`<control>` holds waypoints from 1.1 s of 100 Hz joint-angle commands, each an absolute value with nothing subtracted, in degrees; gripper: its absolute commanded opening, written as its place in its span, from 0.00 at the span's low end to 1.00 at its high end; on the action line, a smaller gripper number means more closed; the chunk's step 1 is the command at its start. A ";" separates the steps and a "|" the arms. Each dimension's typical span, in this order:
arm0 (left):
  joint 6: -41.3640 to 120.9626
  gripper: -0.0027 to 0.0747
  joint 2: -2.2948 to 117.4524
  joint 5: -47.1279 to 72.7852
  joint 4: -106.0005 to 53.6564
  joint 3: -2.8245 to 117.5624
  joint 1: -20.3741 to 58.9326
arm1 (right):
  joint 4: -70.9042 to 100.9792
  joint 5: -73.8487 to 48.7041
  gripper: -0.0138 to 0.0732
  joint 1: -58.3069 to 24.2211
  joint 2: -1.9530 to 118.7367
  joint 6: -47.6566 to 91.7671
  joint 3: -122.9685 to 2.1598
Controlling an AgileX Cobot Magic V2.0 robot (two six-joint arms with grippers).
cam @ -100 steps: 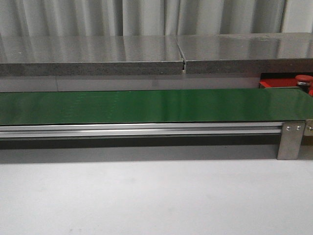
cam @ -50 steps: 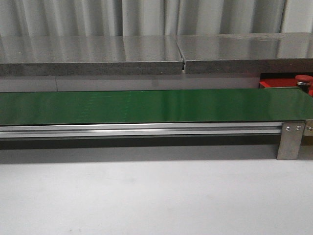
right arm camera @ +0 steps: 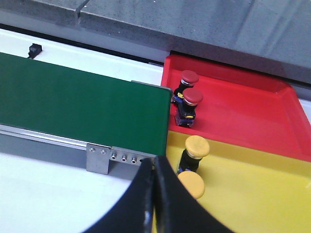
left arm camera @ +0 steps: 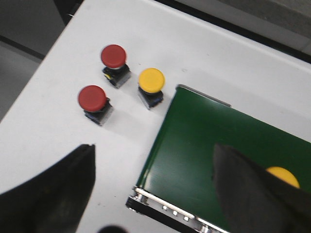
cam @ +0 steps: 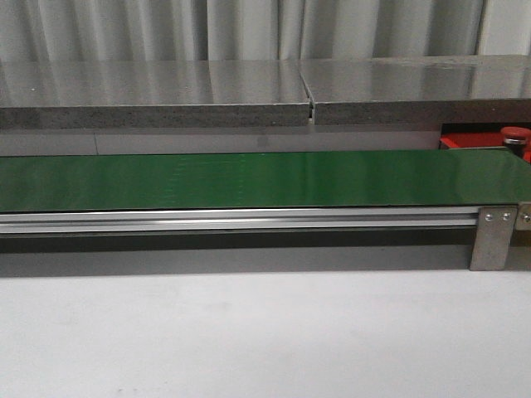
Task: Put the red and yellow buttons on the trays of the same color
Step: 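Move the left gripper back over the button pile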
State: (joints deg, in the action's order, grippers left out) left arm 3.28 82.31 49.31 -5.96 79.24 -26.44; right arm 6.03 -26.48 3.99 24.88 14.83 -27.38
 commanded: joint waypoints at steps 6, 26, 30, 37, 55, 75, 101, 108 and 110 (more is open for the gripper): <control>3.09 0.81 83.32 45.81 -7.32 80.59 -29.50 | 6.28 -22.63 0.08 4.04 25.15 15.48 -29.03; 3.09 0.81 91.00 48.12 -10.60 81.38 -31.99 | 6.28 -22.63 0.08 4.04 25.15 15.48 -29.03; 3.09 0.81 93.19 48.86 -10.60 82.23 -32.23 | 6.28 -22.63 0.08 4.04 25.15 15.48 -29.03; 3.09 0.81 96.92 50.07 -10.23 83.96 -32.68 | 6.28 -22.63 0.08 4.04 25.15 15.48 -29.03; 2.41 0.81 105.54 51.84 -10.09 89.18 -33.53 | 6.28 -22.58 0.08 4.04 25.15 15.48 -29.03; 2.32 0.81 112.75 51.58 -10.06 95.72 -33.53 | 6.28 -22.60 0.08 4.04 25.15 15.48 -29.03; 2.29 0.80 120.63 50.14 -9.28 104.35 -33.53 | 6.28 -22.65 0.08 4.04 25.15 15.48 -29.03; 2.29 0.75 122.20 50.14 -9.28 106.17 -33.53 | 6.28 -22.65 0.08 4.04 25.15 15.48 -29.03; 2.29 0.73 122.64 50.14 -9.47 106.56 -33.53 | 6.28 -22.65 0.08 4.04 25.15 15.48 -29.03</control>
State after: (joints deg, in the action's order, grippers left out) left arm 2.83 124.60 52.17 -8.89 103.09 -33.30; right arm 6.03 -26.48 3.99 24.88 14.83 -27.38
